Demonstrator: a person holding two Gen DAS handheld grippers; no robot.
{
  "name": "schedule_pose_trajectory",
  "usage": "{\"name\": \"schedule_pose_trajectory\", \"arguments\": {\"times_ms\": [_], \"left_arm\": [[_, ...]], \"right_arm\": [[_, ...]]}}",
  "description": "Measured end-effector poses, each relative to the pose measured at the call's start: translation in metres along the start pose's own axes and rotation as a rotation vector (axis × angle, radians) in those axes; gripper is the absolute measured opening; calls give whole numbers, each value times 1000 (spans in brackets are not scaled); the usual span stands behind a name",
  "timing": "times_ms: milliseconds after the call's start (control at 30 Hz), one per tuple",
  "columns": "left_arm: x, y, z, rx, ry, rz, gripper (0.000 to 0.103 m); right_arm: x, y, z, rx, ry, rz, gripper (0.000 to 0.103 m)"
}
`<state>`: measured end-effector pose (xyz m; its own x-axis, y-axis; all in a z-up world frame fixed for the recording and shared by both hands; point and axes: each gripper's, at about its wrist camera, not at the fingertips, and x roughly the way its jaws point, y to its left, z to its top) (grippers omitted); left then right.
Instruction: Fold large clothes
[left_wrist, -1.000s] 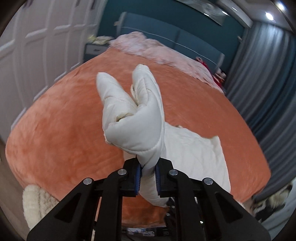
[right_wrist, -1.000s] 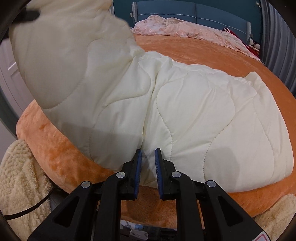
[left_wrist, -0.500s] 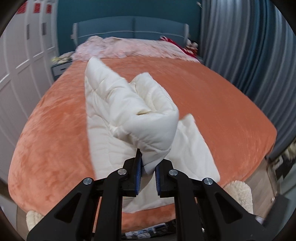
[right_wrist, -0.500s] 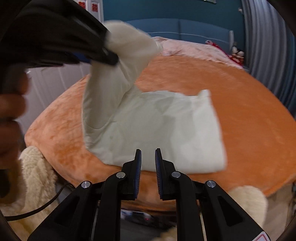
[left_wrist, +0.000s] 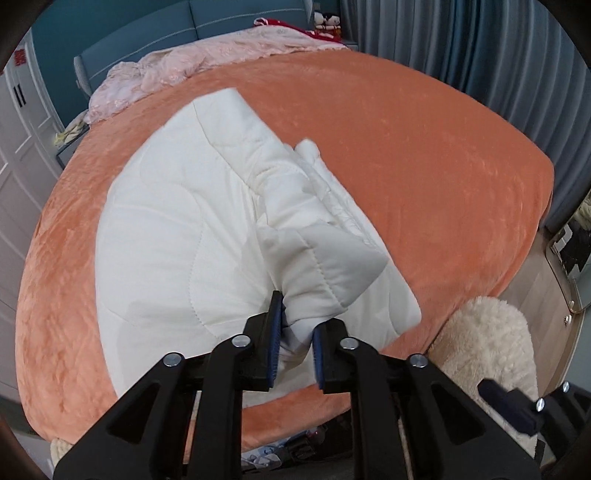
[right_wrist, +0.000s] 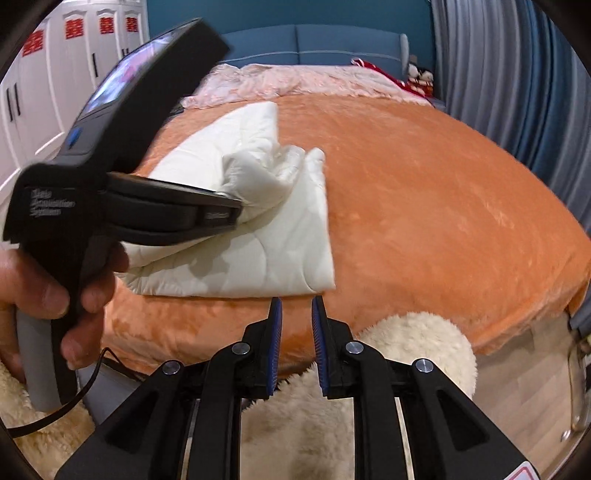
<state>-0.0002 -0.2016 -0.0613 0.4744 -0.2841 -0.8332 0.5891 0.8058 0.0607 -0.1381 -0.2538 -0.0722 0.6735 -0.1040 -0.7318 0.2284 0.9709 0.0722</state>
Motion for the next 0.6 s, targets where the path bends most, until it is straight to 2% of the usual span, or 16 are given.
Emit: {"name": "schedule_pose_trajectory", "arguments": {"times_ms": [67,100,133,200,267,333,467,600], "left_arm": [[-15,8,1,-23,-15,-16,24],[-21,10,2,-33,-29,-31,34],[-34,19,2,-62,-53,-56,49],[-61,39,3,-141,-115,-83,67],[-80,62,4,-216,-166,-73,69],[-88,87,5,-283,-181,-21,69],[-76,141,-3,-433,-112,73,68],[-64,170,-17,-516,-64,92,68]], "right_arm": [[-1,-6,2,21,-4,1,17],[-3,-11,11,26,-11,4,18],[-6,-12,13,25,-22,6,20],[-10,-16,27,27,-54,26,34],[-15,-16,49,37,-102,70,49],[-17,-13,67,39,-136,102,53],[0,7,104,11,-145,160,58],[28,28,120,-49,-103,154,58]]}}
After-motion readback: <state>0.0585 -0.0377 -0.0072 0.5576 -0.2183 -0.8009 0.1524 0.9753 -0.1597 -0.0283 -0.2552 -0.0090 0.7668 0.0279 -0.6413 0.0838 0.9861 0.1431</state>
